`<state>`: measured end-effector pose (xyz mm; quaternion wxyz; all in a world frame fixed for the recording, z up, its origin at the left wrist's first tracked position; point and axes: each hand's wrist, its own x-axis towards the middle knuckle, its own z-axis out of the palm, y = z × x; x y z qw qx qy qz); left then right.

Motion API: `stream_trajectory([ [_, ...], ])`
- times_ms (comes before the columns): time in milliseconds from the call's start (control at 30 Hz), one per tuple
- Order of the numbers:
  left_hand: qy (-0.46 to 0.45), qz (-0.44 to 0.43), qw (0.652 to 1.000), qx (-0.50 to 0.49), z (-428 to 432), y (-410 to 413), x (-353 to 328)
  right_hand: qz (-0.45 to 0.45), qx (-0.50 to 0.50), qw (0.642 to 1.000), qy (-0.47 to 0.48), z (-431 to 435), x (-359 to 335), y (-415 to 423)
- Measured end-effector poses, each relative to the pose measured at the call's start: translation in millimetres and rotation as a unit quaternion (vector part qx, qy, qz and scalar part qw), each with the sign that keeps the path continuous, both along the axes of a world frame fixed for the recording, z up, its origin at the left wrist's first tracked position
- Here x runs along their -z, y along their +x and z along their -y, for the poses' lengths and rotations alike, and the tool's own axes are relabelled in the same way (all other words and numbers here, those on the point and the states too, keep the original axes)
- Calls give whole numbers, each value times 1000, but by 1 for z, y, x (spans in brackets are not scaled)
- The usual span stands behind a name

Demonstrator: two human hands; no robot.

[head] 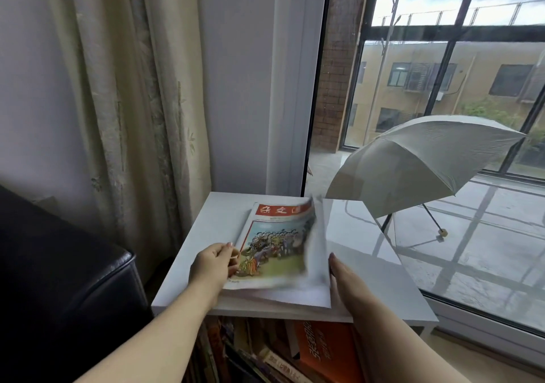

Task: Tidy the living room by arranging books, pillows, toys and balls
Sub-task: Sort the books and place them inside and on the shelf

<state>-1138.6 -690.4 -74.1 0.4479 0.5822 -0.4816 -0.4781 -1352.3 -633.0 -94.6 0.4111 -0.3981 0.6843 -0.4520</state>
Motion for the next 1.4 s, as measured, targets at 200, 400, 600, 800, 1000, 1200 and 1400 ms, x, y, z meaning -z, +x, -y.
stream_trajectory([
  [200,-162,250,955,-13,-24,-17,20,-169,-43,983,52,-2,8,5],
  [400,-44,282,947,146,-27,-9,4,-248,-4,964,101,-15,6,21],
  [600,121,27,992,35,-43,1,4,-181,40,982,46,-57,-1,31],
  [800,201,-35,977,67,-74,-8,12,254,38,965,-57,-109,-33,48],
  [1000,58,26,998,17,-111,-14,-2,142,156,977,-1,-124,-20,42],
  [1200,99,-202,974,0,-146,-22,-5,493,231,838,-34,-137,-10,51],
  [1400,97,-266,957,67,-179,-35,-7,465,261,838,-118,-139,-18,62],
])
